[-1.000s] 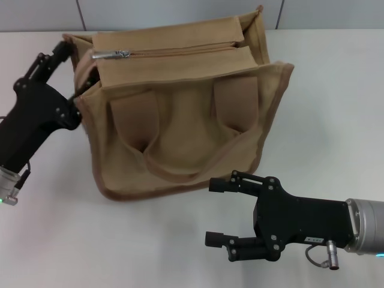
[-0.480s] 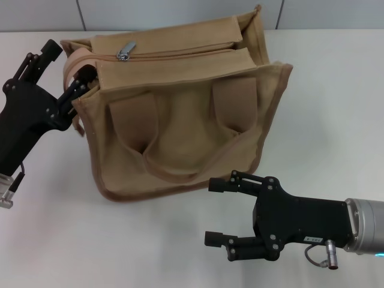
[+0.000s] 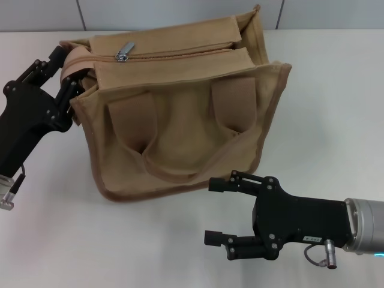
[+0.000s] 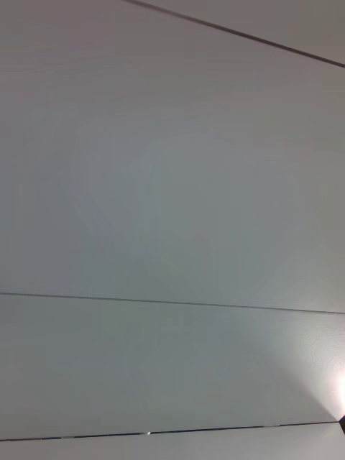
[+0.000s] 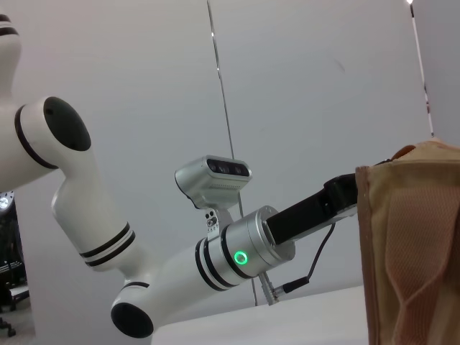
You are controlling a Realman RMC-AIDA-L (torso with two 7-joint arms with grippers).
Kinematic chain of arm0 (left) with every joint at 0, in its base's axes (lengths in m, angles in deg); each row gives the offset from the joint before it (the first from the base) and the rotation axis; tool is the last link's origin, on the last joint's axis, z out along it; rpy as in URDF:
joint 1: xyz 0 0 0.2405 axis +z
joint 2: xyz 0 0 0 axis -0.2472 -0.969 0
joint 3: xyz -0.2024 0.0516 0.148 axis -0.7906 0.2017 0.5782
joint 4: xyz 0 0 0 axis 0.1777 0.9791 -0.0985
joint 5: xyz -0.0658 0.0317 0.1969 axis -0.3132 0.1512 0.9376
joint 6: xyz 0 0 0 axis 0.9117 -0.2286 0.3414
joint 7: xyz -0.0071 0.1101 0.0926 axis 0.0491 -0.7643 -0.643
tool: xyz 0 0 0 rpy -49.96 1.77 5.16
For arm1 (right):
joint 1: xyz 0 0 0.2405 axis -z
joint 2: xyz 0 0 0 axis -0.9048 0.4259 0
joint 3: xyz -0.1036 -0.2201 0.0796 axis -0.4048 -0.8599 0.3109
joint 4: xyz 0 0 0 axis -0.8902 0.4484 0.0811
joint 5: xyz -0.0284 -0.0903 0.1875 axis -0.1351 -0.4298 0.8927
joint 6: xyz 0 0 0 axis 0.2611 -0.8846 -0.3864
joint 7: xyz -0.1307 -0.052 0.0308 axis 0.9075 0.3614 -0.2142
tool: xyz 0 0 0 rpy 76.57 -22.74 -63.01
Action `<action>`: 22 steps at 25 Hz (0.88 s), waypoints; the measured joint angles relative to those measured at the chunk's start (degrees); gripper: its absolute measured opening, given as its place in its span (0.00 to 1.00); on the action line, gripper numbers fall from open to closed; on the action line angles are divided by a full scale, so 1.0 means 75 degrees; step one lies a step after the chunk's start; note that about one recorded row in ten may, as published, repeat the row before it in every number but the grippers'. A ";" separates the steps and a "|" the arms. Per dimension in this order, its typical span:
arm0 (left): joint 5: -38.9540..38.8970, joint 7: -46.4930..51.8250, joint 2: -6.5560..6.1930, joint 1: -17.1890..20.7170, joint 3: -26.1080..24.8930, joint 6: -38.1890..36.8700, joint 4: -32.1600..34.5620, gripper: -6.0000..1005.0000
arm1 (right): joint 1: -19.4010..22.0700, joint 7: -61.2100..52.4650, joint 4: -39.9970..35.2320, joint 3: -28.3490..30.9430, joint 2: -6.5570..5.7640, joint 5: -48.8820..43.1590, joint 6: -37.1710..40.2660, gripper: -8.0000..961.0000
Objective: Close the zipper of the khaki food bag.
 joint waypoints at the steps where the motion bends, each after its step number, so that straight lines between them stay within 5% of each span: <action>1: 0.0004 0.0000 0.0000 0.0003 0.0000 0.0003 -0.0002 0.48 | 0.0002 0.0000 0.0012 0.0001 0.0002 0.0001 -0.0003 0.87; 11: 0.0001 0.0001 0.0014 0.0019 0.0001 0.0020 -0.0047 0.17 | -0.0005 0.0074 0.0089 0.0017 0.0011 0.0070 -0.0024 0.87; 22: -0.0047 0.0001 0.0023 -0.0265 -0.0128 -0.0112 -0.0416 0.09 | -0.0045 0.0001 0.0285 0.0794 0.0012 0.0110 0.0137 0.87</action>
